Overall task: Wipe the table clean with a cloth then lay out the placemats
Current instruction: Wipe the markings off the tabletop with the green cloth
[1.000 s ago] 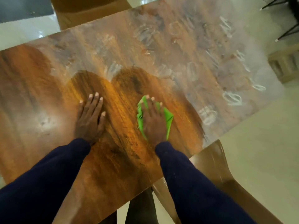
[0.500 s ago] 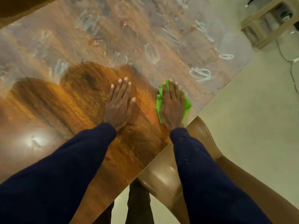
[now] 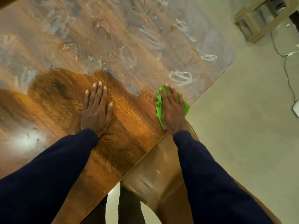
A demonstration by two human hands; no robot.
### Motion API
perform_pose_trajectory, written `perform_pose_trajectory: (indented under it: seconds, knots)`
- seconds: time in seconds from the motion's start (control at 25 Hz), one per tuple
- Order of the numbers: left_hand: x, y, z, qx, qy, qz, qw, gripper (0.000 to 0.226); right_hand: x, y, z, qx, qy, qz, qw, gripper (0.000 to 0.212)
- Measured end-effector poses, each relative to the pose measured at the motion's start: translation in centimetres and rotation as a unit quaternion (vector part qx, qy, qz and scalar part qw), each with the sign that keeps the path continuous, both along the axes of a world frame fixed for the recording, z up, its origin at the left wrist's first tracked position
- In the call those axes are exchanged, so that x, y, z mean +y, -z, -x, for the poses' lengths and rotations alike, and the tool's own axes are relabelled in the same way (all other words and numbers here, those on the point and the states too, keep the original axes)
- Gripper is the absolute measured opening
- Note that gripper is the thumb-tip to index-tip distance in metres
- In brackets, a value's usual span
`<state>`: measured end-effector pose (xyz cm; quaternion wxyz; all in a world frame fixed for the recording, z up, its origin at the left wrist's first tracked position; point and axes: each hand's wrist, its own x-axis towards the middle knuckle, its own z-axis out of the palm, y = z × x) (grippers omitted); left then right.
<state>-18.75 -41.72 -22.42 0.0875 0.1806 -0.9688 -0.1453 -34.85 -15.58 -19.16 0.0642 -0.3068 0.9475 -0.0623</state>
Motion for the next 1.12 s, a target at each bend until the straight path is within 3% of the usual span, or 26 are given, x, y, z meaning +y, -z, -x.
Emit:
perform_pose_trajectory:
  seconds: [0.16, 0.28, 0.4, 0.6, 0.72, 0.84, 0.96, 1.12]
  knots:
    - [0.0, 0.0, -0.1, -0.009, 0.008, -0.005, 1.0, 0.061, -5.8, -0.3, 2.2, 0.004, -0.017, 0.003, 1.0, 0.061]
    - [-0.1, -0.1, 0.1, -0.004, 0.001, -0.007, 1.0, 0.061, -7.4, -0.1, -1.1, -0.001, -0.14, -0.004, 0.99, 0.06]
    - [0.0, -0.2, 0.2, 0.0, 0.001, -0.005, 1.0, 0.061, -2.9, -0.1, -4.2, -0.031, -0.26, 0.0, 0.965, 0.058]
    - [-0.1, 0.1, 0.2, 0.011, -0.008, 0.002, 1.0, 0.06, 1.3, -0.3, 1.3, -0.019, -0.107, -0.006, 0.994, 0.058]
    - [0.0, 0.2, 0.1, 0.018, -0.019, 0.004, 1.0, 0.059, -5.3, -0.3, 4.5, 0.001, -0.027, 0.003, 1.0, 0.059]
    - [-0.2, 0.3, 0.2, 0.008, -0.013, 0.019, 1.0, 0.059, -12.8, 0.4, 4.5, 0.013, -0.029, 0.026, 0.999, 0.058]
    - [-0.2, -0.1, 0.0, 0.02, -0.021, -0.003, 1.0, 0.058, -15.2, 0.1, 0.5, 0.009, -0.112, 0.012, 0.994, 0.058]
    - [-1.1, -0.9, -0.4, 0.03, -0.074, -0.028, 0.996, 0.057, -8.8, -0.2, -1.1, -0.01, -0.3, -0.012, 0.954, 0.058]
